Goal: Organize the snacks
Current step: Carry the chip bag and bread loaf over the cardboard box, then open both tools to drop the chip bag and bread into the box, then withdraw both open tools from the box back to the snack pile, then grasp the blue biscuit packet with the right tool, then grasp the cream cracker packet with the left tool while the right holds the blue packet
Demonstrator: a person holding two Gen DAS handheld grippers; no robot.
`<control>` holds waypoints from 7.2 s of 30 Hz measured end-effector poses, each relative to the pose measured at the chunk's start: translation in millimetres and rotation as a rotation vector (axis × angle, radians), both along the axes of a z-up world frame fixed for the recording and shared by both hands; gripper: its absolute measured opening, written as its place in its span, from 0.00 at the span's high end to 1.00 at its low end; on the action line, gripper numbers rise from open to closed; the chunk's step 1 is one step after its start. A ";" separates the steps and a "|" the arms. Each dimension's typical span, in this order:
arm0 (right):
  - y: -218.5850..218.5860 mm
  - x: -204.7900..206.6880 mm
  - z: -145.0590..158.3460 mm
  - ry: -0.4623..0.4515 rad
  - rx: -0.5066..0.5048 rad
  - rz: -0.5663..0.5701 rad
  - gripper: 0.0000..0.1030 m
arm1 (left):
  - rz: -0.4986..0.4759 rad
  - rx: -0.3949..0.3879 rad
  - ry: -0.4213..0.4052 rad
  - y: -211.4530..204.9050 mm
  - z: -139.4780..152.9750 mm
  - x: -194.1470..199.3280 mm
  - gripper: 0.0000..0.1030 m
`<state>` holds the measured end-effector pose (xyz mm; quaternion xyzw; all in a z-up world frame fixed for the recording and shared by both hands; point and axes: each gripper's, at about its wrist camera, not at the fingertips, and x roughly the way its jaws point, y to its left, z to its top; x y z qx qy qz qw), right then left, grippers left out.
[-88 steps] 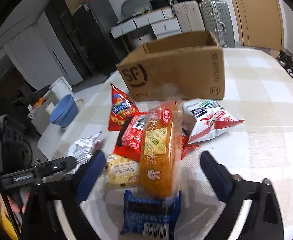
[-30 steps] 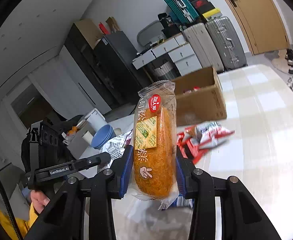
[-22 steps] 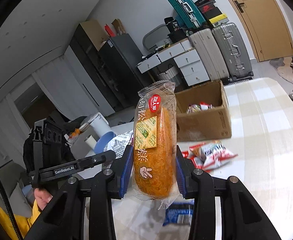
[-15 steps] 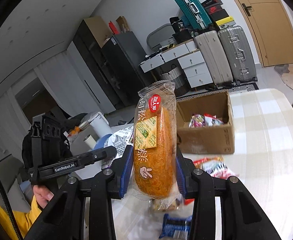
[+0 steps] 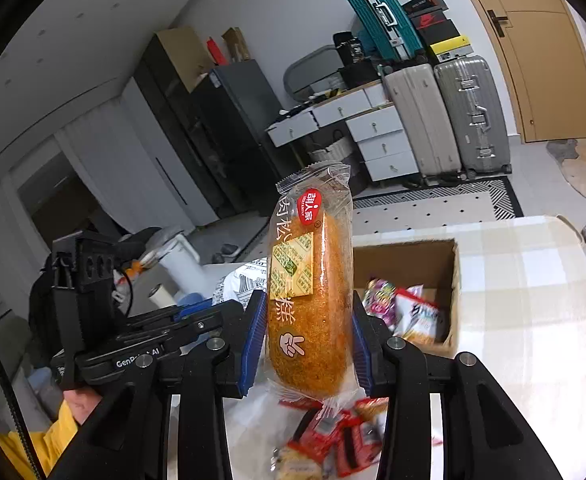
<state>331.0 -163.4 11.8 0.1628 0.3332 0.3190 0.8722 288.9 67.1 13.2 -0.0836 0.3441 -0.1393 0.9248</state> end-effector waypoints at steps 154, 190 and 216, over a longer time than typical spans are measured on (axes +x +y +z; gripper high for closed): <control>35.9 -151.2 -184.9 0.152 -0.298 -0.011 0.01 | 0.233 0.096 -0.026 -24.7 -175.7 -167.0 0.00; -37.2 -136.6 -183.3 0.160 -0.009 -0.094 0.55 | 0.191 0.140 0.173 -66.0 -191.2 -101.5 0.01; -57.6 -139.6 -186.0 0.164 0.135 -0.074 0.54 | 0.155 0.170 0.269 -55.4 -196.9 -117.6 0.40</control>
